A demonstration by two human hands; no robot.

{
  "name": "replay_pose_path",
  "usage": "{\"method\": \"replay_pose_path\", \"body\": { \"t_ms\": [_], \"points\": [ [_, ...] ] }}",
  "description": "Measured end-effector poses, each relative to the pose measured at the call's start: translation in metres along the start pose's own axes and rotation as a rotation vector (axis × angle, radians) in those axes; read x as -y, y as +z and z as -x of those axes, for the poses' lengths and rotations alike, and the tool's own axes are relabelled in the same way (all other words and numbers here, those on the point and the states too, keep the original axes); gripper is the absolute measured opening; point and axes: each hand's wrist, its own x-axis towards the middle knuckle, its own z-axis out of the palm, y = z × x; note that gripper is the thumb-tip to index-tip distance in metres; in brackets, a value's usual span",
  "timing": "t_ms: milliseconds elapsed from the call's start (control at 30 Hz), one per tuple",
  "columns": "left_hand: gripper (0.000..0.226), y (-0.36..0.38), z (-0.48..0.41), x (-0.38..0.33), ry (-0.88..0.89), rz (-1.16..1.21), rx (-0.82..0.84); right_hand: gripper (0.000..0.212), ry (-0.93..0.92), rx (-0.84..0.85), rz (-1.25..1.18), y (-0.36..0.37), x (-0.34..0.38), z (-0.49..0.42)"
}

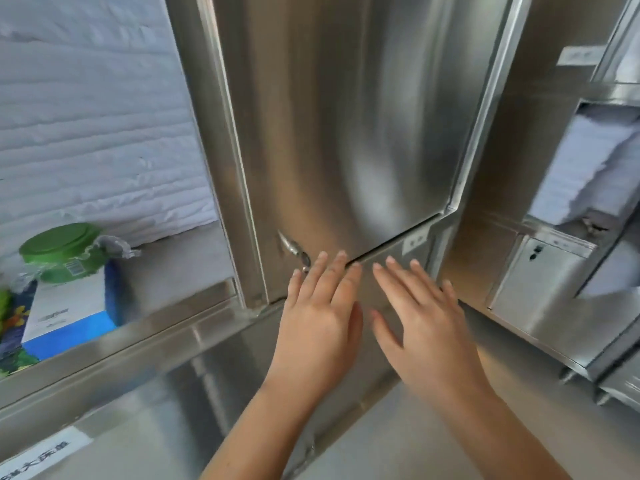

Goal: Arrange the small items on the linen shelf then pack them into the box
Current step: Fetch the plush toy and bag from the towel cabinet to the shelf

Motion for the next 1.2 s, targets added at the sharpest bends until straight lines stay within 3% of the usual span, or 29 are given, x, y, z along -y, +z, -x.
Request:
{"method": "replay_pose_path", "body": {
  "t_ms": [333,600,933,1200],
  "points": [
    [0.041,0.067,-0.037,-0.164,0.243,0.244,0.059,0.052,0.254,-0.147,0.197,-0.098,-0.143,0.059],
    [0.041,0.103,-0.047,-0.263,0.420,0.430,0.138,0.052,0.506,-0.171,0.312,-0.157,-0.211,0.106],
    [0.045,0.150,-0.086,-0.318,0.530,0.566,0.192,0.057,0.678,-0.095,0.415,-0.178,-0.268,0.107],
    [0.041,0.215,-0.160,-0.306,0.568,0.632,0.134,0.056,0.724,-0.085,0.491,-0.150,-0.315,0.039]
  ]
}}
